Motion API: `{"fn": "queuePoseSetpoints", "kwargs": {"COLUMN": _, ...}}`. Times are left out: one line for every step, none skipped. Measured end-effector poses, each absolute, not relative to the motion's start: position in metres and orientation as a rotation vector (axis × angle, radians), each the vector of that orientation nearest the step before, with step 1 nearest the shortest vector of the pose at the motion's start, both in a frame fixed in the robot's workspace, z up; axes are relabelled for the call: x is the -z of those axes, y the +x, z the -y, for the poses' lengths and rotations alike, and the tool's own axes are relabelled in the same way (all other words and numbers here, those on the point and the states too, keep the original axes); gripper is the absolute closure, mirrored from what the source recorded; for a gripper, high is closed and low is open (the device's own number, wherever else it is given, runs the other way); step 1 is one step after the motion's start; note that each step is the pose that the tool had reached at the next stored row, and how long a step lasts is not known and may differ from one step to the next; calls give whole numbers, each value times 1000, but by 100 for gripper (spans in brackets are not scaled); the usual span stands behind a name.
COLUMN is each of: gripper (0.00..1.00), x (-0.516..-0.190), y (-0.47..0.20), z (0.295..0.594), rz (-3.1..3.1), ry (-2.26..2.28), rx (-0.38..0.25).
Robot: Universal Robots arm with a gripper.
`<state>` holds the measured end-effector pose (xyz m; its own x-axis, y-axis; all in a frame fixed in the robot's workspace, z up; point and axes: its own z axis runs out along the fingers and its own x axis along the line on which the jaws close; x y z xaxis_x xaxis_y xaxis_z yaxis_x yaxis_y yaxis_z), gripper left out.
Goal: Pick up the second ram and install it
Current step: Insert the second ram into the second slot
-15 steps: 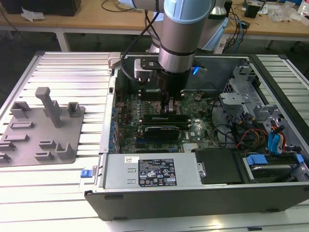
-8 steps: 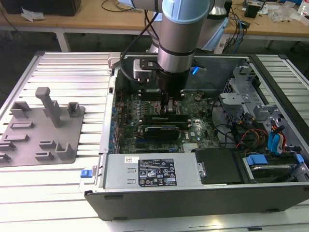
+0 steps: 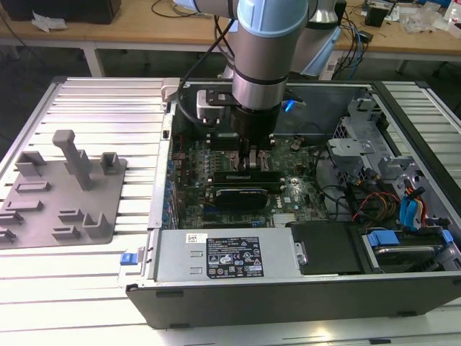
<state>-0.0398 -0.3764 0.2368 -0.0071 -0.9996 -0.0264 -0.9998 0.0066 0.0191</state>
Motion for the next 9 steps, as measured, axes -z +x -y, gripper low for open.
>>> {"fn": "queuePoseSetpoints", "kwargs": {"gripper": 91, "x": -237, "y": -40, "z": 376, "rz": -2225, "ry": -2210, "rx": -50}}
{"fn": "queuePoseSetpoints", "kwargs": {"gripper": 91, "x": -237, "y": -40, "z": 376, "rz": -2225, "ry": -2210, "rx": -50}}
{"fn": "queuePoseSetpoints", "kwargs": {"gripper": 91, "x": -237, "y": -40, "z": 376, "rz": -2225, "ry": -2210, "rx": -50}}
{"fn": "queuePoseSetpoints", "kwargs": {"gripper": 91, "x": -237, "y": -39, "z": 376, "rz": -2225, "ry": -2210, "rx": -50}}
{"fn": "queuePoseSetpoints", "kwargs": {"gripper": 91, "x": -237, "y": -39, "z": 376, "rz": -2225, "ry": -2210, "rx": -50}}
{"fn": "queuePoseSetpoints", "kwargs": {"gripper": 91, "x": -237, "y": -39, "z": 376, "rz": -2225, "ry": -2210, "rx": -50}}
{"fn": "queuePoseSetpoints", "kwargs": {"gripper": 91, "x": -237, "y": -39, "z": 376, "rz": -2225, "ry": -2210, "rx": -50}}
{"fn": "queuePoseSetpoints", "kwargs": {"gripper": 91, "x": -235, "y": -39, "z": 376, "rz": -2225, "ry": -2210, "rx": -50}}
{"fn": "queuePoseSetpoints", "kwargs": {"gripper": 91, "x": -235, "y": -39, "z": 376, "rz": -2225, "ry": -2210, "rx": -50}}
